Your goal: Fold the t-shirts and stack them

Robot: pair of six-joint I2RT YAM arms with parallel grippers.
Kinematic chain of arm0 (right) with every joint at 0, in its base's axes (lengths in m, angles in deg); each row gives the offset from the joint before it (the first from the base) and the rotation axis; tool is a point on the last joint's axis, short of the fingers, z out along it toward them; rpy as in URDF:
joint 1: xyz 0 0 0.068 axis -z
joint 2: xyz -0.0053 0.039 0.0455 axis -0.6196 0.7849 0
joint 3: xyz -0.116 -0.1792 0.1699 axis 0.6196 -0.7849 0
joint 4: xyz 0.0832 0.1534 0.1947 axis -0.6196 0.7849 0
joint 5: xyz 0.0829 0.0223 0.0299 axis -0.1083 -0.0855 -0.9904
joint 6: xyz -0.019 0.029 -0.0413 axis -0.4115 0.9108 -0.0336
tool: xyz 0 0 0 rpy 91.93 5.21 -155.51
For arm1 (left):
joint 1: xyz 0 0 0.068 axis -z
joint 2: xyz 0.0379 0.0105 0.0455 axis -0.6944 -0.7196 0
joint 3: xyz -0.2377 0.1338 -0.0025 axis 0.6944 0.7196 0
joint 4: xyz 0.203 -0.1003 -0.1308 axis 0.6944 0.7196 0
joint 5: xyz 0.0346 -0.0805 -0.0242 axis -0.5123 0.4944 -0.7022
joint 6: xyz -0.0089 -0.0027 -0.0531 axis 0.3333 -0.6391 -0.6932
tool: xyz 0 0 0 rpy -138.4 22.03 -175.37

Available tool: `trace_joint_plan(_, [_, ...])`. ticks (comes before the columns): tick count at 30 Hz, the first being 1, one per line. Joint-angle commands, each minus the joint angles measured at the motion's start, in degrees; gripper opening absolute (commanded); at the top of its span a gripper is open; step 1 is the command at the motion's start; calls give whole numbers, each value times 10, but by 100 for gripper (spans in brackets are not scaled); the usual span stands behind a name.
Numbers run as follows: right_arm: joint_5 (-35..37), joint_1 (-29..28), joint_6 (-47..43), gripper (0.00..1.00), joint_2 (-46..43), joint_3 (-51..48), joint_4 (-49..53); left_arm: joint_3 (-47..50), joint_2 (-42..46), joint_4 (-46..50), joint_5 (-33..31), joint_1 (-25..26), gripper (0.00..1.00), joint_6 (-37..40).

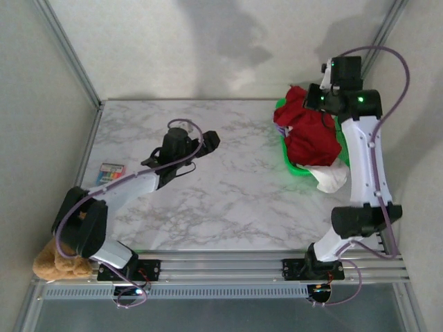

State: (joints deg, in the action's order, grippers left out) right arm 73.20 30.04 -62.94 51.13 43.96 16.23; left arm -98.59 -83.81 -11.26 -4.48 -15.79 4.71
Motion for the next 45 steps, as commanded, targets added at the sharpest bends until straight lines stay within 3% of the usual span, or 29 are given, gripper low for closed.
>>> trace_joint_plan(1, [-52, -41, 2, 0, -28, 45, 0, 35, 63, 35, -23, -26, 100, 5])
trace_joint_plan(6, [-144, -83, 44, 0, -59, 36, -38, 85, 155, 75, -32, -71, 100, 4])
trace_joint_plan(9, [-182, -132, 55, 0, -77, -25, -87, 108, 208, 104, -39, -95, 100, 4])
trace_joint_plan(13, [-175, -194, 104, 0, -68, -160, -160, 129, 252, 143, -35, -120, 100, 9])
trace_joint_plan(14, [-182, -204, 120, 5, -61, -200, -185, 132, 257, 150, -36, -121, 99, 11])
trace_joint_plan(15, [-182, -217, 135, 17, -48, -235, -205, 137, 264, 158, -39, -121, 100, 11])
trace_joint_plan(17, [-167, -232, 148, 58, -22, -279, -218, 145, 270, 172, -39, -121, 100, 11])
trace_joint_plan(19, [-127, -235, 154, 68, -7, -303, -205, 155, 276, 188, -37, -121, 100, 7])
trace_joint_plan(24, [-37, -231, 115, 74, -36, -328, -170, 186, 273, 181, -1, -104, 98, 33])
trace_joint_plan(28, [-9, -184, 97, 75, -54, -342, -129, 148, 205, 212, -63, -18, 99, 68])
trace_joint_plan(32, [-11, -140, 97, 75, -80, -386, -128, 108, 113, 214, -74, 35, 97, 73])
trace_joint_plan(36, [-25, -112, 96, 75, -96, -420, -125, 77, 26, 199, -89, 71, 85, 67])
trace_joint_plan(41, [-32, -102, 101, 75, -108, -457, -134, 53, -50, 169, -34, 89, 54, 74])
trace_joint_plan(45, [-59, -103, 110, 75, -98, -479, -146, 37, -80, 196, -35, 95, 48, 78])
